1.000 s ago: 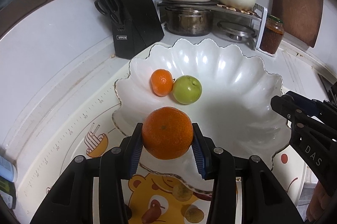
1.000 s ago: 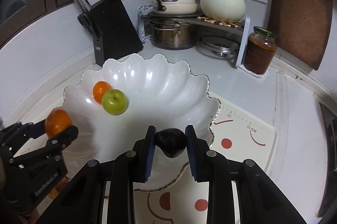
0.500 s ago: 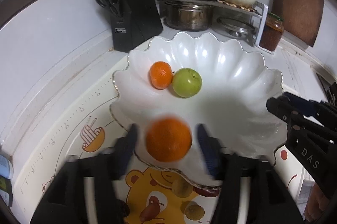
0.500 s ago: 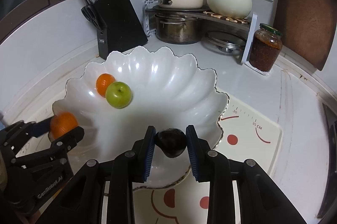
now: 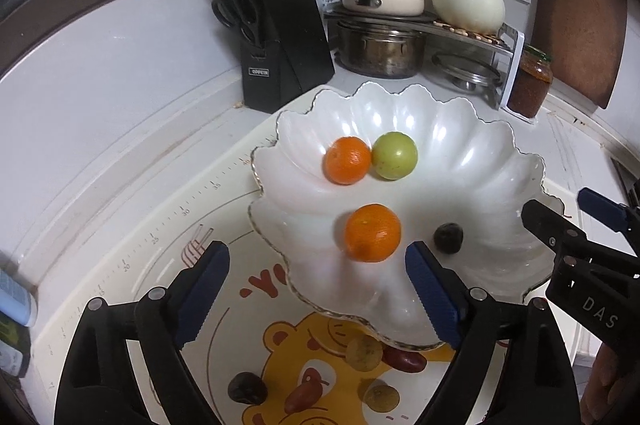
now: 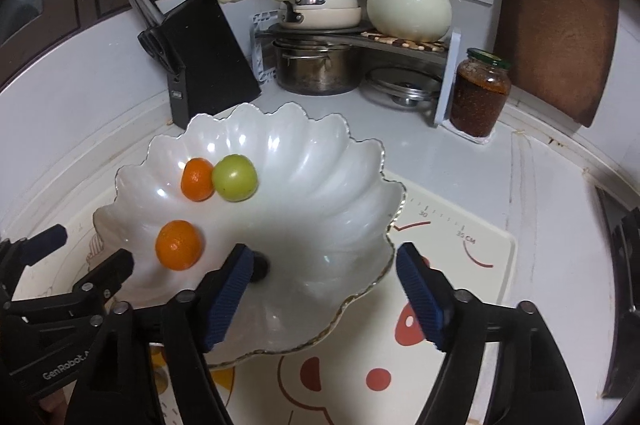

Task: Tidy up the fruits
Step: 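Open both grippers to release the plum and mandarin into the bowl, then move both open grippers back from the bowl down over the fruits on the mat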

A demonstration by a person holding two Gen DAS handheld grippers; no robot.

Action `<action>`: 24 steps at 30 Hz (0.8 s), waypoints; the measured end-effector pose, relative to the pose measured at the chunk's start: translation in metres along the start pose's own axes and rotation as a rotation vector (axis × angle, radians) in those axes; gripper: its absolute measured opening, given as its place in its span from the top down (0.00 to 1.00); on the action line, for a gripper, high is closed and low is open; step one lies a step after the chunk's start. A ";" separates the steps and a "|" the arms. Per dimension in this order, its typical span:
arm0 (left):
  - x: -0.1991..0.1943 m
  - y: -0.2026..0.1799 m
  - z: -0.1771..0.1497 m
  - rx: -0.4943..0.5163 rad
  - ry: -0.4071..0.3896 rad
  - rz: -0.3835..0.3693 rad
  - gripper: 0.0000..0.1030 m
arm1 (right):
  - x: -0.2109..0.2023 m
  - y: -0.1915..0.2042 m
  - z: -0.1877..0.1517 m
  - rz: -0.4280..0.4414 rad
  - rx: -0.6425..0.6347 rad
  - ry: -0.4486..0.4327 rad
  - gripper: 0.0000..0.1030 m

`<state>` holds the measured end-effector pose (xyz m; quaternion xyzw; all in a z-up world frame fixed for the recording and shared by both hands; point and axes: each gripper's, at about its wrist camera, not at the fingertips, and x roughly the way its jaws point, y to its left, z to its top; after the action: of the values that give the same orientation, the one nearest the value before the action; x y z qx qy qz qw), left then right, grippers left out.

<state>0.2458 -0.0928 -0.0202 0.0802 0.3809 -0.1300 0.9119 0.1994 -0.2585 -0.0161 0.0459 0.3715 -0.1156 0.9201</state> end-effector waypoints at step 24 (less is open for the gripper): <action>-0.044 0.004 -0.009 -0.009 -0.041 0.034 0.04 | -0.046 -0.001 -0.009 -0.016 0.019 -0.066 0.21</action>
<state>0.2109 -0.0791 0.0052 0.0799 0.3611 -0.1142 0.9221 0.1610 -0.2496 0.0090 0.0478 0.3402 -0.1280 0.9304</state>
